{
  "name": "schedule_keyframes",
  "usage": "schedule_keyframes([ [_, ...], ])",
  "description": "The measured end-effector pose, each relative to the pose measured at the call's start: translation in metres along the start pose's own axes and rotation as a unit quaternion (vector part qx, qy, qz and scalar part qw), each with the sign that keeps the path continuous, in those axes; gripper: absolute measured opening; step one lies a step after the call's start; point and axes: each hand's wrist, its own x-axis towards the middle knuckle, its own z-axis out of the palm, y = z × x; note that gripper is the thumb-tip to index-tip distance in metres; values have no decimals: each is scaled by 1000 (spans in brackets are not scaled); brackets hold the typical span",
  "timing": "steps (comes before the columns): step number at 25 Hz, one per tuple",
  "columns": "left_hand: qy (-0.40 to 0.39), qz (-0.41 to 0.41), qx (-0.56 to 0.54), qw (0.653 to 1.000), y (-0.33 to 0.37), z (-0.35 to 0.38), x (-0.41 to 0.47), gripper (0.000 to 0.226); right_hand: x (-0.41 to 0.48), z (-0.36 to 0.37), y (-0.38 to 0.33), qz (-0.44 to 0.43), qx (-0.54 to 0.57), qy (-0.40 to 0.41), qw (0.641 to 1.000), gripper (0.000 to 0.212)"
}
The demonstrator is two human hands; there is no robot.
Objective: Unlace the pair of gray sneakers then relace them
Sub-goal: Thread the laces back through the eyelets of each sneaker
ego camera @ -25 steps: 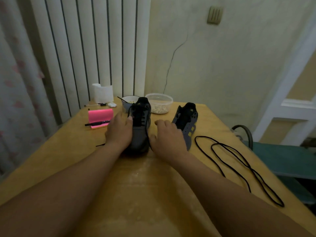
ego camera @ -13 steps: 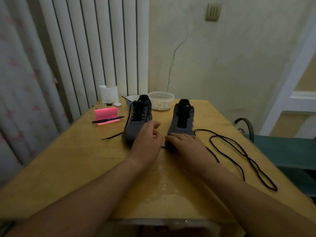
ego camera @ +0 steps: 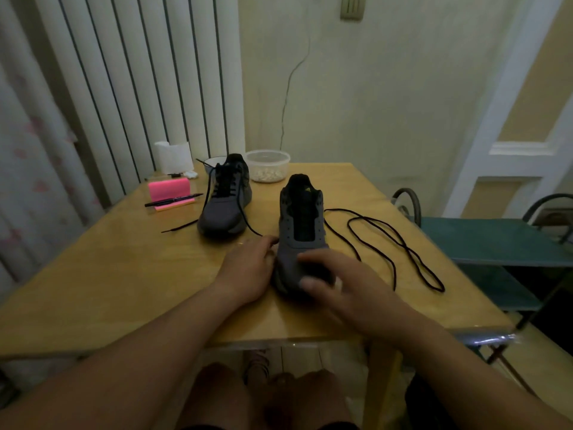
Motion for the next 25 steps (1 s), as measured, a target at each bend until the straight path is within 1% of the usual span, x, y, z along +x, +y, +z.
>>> schedule_keyframes([
  [1, -14, 13, 72, 997, -5, -4, 3, 40, 4, -9, 9, 44, 32, 61, 997, 27],
  [2, -26, 18, 129, 991, -11, -10, 6, 39, 10, -20, 23, 92, 24, 125, 988, 19],
  [3, -28, 20, 171, 985, -17, -15, 9, 38, 16, -32, 38, 148, -10, 160, 976, 15],
  [4, -28, 21, 199, 979, -23, -21, 11, 38, 22, -42, 53, 202, -53, 150, 966, 15],
  [5, -28, 25, 215, 976, -28, -25, 13, 41, 27, -48, 64, 241, -98, 106, 960, 15],
  [7, -58, 35, 248, 966, -29, -32, 21, 47, 36, -50, 76, 280, -170, -4, 945, 16],
  [8, -84, 40, 276, 957, -25, -35, 25, 47, 39, -46, 76, 286, -203, -44, 936, 18],
  [9, -99, 49, 297, 949, -20, -35, 29, 44, 44, -42, 75, 284, -237, -67, 927, 20],
  [11, -109, 55, 313, 942, -11, -34, 34, 38, 60, -36, 70, 276, -290, -93, 912, 23],
  [12, -116, 54, 311, 942, -8, -34, 33, 37, 67, -34, 67, 276, -290, -103, 911, 26],
  [13, -123, 55, 302, 944, -7, -33, 34, 36, 73, -33, 64, 281, -257, -98, 919, 29],
  [14, -133, 51, 300, 943, -5, -36, 35, 31, 76, -33, 63, 292, -183, -72, 936, 30],
  [15, -142, 46, 299, 942, -5, -38, 36, 29, 80, -35, 62, 306, -78, -26, 949, 29],
  [16, -152, 30, 304, 940, -5, -42, 34, 34, 81, -36, 60, 314, 41, 28, 948, 26],
  [17, -160, 13, 312, 936, -5, -46, 31, 44, 82, -39, 57, 310, 151, 79, 935, 21],
  [18, -168, -5, 334, 928, -5, -51, 26, 50, 82, -41, 56, 294, 246, 121, 916, 15],
  [19, -151, -16, 357, 922, -6, -55, 22, 50, 81, -43, 54, 273, 330, 151, 891, 12],
  [20, -102, -16, 369, 924, -6, -58, 16, 46, 80, -44, 51, 248, 403, 168, 865, 15],
  [21, -32, -1, 350, 936, -4, -59, 10, 40, 80, -45, 48, 223, 460, 177, 841, 18],
  [22, 35, 20, 277, 960, 5, -61, 4, 35, 79, -45, 43, 203, 500, 180, 822, 20],
  [23, 79, 38, 154, 984, 19, -63, 0, 31, 79, -45, 37, 188, 528, 179, 809, 20],
  [24, 88, 47, 18, 995, 38, -65, -3, 29, 79, -44, 30, 174, 549, 174, 799, 19],
  [25, 66, 55, -95, 992, 55, -66, -5, 28, 79, -43, 23, 161, 564, 171, 792, 19],
])
